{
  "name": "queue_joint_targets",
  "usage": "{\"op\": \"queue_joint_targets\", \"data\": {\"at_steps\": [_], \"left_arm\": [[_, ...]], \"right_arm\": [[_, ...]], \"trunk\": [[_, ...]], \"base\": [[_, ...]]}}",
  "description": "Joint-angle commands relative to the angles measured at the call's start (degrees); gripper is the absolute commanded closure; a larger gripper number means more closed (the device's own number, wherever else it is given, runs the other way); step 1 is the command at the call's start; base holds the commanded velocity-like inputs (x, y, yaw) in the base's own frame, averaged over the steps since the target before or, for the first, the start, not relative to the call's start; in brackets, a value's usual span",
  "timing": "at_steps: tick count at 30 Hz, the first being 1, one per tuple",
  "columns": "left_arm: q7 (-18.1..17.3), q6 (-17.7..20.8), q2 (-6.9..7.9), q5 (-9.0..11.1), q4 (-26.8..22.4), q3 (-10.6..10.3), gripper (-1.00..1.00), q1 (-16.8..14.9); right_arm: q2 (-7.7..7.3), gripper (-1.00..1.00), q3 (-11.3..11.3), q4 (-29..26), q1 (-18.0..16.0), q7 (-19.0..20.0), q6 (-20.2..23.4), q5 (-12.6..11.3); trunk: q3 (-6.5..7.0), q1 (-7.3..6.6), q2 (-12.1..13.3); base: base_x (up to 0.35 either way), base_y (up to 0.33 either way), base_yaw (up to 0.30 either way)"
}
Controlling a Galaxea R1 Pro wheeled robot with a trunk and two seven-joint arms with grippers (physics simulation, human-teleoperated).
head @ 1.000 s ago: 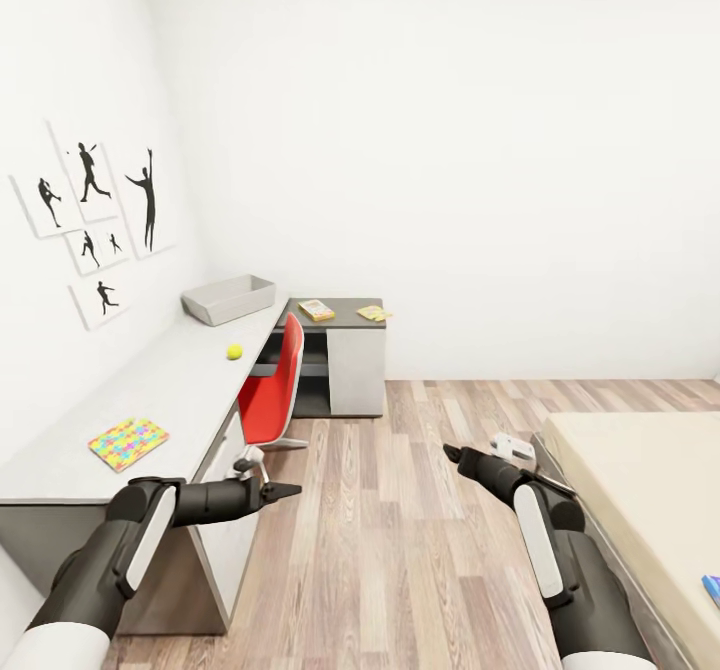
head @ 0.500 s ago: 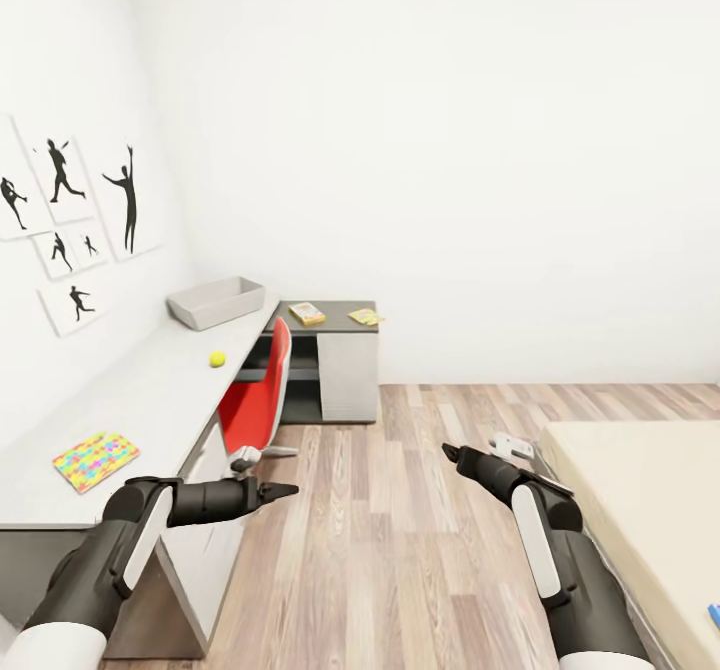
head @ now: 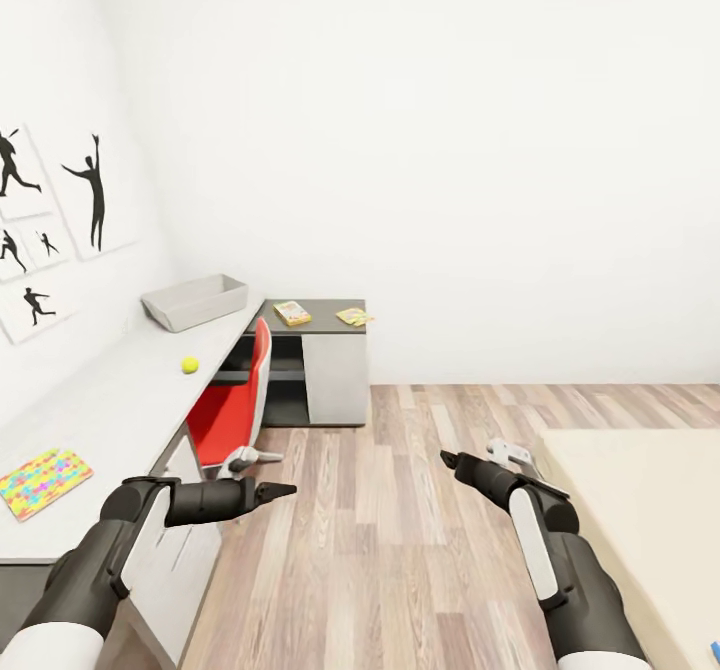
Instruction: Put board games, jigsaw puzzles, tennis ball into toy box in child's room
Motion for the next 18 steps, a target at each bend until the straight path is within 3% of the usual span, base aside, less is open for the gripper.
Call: {"op": "queue_joint_targets", "data": {"at_steps": [1,16,18], "left_arm": [[-0.18,0.27,0.3,0.01,-0.02,0.04,-1.0,-0.05],[-0.06,0.27,1.0,0.01,-0.03,0.04,-1.0,-0.06],[-0.09,0.27,1.04,0.01,-0.03,0.05,-1.0,-0.08]], "right_arm": [[0.15,-1.0,-0.13,0.18,-0.06,-0.05,0.26,-0.19],[0.31,-1.0,0.11,0.52,-0.06,0.08,-0.25,0.08],[0.31,-1.0,1.54,0.51,-0.06,-0.08,-0.22,0.09]], "trunk": [[-0.23,0.06,-0.13],[-1.2,0.06,-0.13],[-1.2,0.06,-0.13]], "base": [[0.251,-0.093,0.0],[0.298,-0.015,0.0],[0.27,0.0,0.0]]}}
